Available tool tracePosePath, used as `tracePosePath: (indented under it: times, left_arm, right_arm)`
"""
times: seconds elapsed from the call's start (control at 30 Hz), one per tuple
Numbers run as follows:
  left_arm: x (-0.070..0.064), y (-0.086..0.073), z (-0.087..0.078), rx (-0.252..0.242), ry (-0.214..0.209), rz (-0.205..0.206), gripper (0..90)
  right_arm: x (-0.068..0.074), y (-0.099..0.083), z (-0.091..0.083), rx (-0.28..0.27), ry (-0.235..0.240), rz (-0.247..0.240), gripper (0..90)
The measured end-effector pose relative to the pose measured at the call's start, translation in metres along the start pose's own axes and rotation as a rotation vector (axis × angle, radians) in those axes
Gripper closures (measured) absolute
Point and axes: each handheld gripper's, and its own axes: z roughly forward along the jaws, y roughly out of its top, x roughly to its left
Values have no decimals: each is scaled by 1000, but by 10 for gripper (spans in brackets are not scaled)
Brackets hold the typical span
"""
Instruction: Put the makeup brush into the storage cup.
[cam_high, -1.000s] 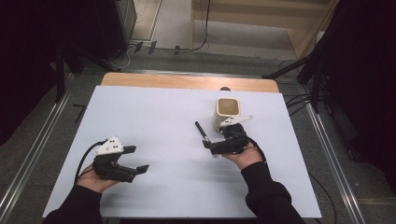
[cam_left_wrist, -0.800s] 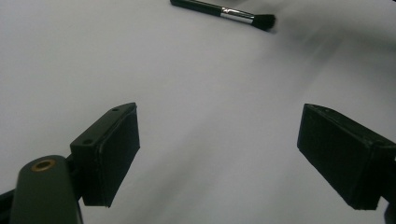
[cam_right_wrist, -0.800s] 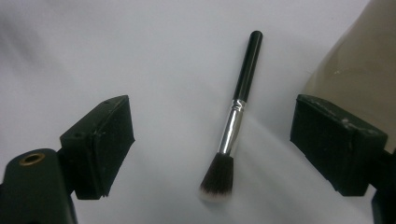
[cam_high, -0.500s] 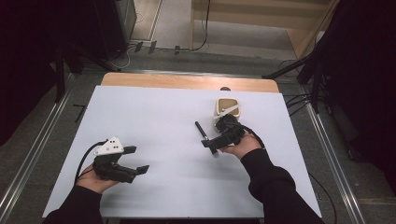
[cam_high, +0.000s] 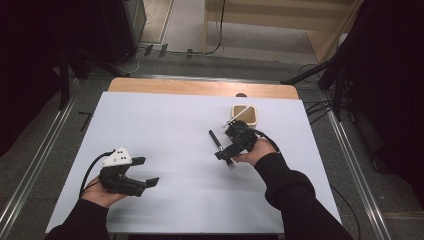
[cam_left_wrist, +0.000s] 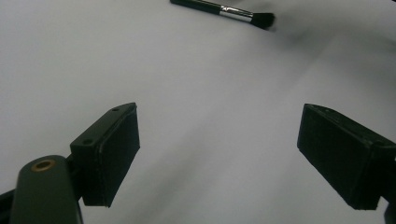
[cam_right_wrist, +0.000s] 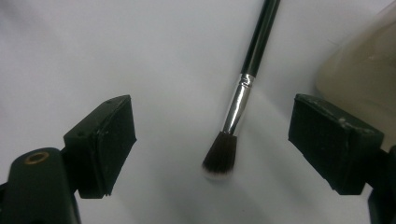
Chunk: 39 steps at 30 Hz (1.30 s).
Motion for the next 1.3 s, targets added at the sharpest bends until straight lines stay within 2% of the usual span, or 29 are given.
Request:
tracePosePath:
  times: [0.2, 0.23, 0.4, 0.57, 0.73, 0.83, 1.1, 1.3]
  left_arm:
    - [0, 0, 1, 5, -2, 0, 136]
    - [0, 0, 1, 4, -2, -1, 136]
    - [1, 0, -1, -3, -1, -6, 136]
    - [1, 0, -1, -4, -1, -6, 136]
    - [1, 0, 0, 0, 0, -5, 136]
    - [1, 0, 0, 0, -1, -4, 136]
    - [1, 0, -1, -8, 2, -7, 136]
    - [1, 0, -1, -10, 2, -8, 135]
  right_arm:
    - [-2, 6, 2, 55, -7, 43, 223]
    - [-3, 7, 3, 59, -16, 37, 223]
    - [-5, 11, 6, 88, -43, 77, 236]
    - [-5, 15, 8, 122, -36, 116, 242]
    - [-3, 19, 10, 141, -29, 128, 250]
    - [-4, 23, 12, 173, -25, 160, 259]
    - [-4, 28, 15, 197, -25, 175, 285]
    - [-5, 28, 23, 209, -37, 168, 285]
